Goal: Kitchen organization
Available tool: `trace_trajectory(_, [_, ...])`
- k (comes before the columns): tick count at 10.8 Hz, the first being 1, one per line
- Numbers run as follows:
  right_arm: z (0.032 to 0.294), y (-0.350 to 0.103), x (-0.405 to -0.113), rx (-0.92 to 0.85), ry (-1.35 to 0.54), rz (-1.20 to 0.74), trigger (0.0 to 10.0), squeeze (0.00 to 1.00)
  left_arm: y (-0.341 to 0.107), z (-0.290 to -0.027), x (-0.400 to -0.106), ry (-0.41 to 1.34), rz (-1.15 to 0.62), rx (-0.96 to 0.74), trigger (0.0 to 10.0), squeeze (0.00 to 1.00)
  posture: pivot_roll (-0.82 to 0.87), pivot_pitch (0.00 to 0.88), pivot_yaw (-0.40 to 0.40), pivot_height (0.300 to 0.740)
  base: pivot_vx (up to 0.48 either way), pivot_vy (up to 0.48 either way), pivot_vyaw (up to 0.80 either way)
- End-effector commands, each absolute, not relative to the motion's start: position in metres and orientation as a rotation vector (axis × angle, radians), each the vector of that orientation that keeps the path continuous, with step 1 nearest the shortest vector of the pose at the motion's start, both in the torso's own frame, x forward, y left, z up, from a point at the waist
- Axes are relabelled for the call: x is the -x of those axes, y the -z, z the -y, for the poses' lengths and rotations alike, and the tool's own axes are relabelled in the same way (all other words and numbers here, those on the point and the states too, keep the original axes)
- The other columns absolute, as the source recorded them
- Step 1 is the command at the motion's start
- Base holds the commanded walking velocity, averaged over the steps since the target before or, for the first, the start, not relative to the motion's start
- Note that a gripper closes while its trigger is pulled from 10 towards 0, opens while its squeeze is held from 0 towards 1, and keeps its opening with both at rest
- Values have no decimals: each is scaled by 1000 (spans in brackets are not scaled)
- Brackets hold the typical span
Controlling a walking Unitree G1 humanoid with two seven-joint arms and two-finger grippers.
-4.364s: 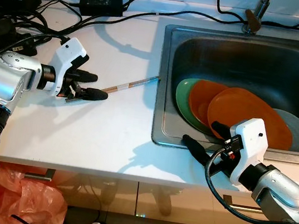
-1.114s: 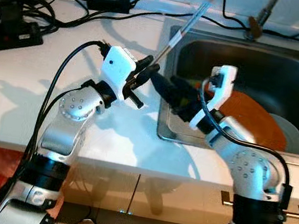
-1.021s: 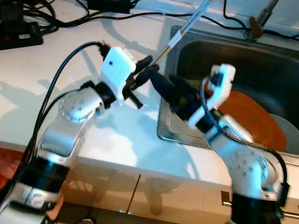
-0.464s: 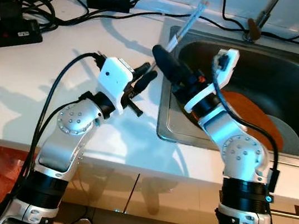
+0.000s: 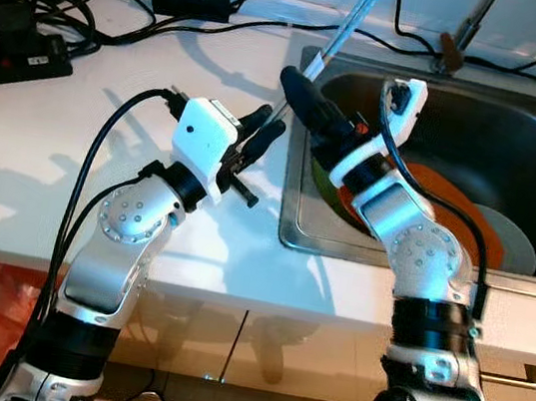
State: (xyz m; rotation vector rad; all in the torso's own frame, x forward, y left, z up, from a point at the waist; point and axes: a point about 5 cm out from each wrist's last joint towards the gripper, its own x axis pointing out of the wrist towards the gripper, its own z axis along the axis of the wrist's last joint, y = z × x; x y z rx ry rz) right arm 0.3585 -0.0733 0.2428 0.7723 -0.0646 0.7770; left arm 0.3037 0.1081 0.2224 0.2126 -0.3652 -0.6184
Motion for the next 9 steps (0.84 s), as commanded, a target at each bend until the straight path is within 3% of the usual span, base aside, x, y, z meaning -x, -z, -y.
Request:
trace_trajectory(1, [76, -250, -363, -798, -769, 107, 0, 0, -222, -104, -299, 648, 362, -206, 0, 0, 128, 155, -97, 740, 0, 0, 0])
trace_trajectory(9, [74, -255, -374, -854, -747, 105, 0, 0, -221, -103, -297, 656, 358, -203, 0, 0, 137, 159, -102, 740, 0, 0, 0])
